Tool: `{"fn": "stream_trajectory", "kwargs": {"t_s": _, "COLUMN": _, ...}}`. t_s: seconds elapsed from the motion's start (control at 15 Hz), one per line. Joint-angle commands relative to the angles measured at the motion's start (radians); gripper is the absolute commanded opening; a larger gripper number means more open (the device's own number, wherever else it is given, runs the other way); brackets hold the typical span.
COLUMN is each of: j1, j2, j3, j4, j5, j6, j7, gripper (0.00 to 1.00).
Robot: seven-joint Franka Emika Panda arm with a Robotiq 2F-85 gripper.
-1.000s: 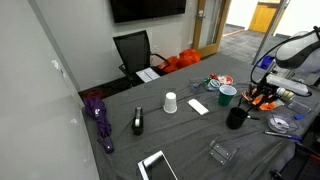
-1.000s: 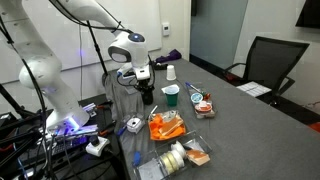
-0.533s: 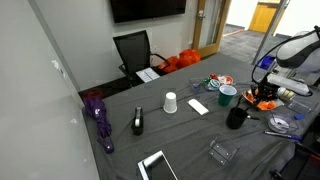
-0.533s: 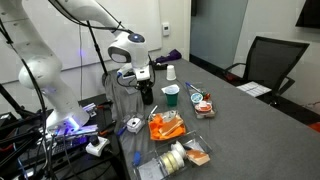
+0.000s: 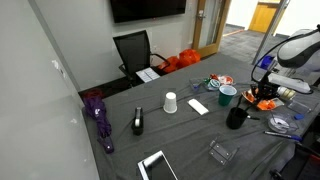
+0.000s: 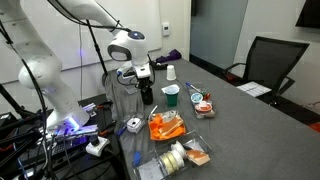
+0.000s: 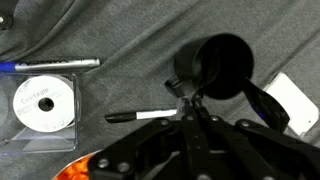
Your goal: Put the black tongs in the container on the left.
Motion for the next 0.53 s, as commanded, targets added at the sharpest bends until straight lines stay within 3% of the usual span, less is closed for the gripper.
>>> {"fn": "stream_trajectory", "kwargs": {"t_s": 0.0, "j1": -0.013, "j2": -0.061, "j3": 0.032, "j4": 0.001, "j5": -0.067, "j6": -0.067, "j7": 0.009, "gripper": 0.01}}
{"fn": "stream_trajectory", "kwargs": {"t_s": 0.47, "j1": -0.002, "j2": -0.184, "j3": 0.07, "j4": 0.0, "j5": -0.076, "j6": -0.125, "j7": -0.011, "gripper": 0.01}}
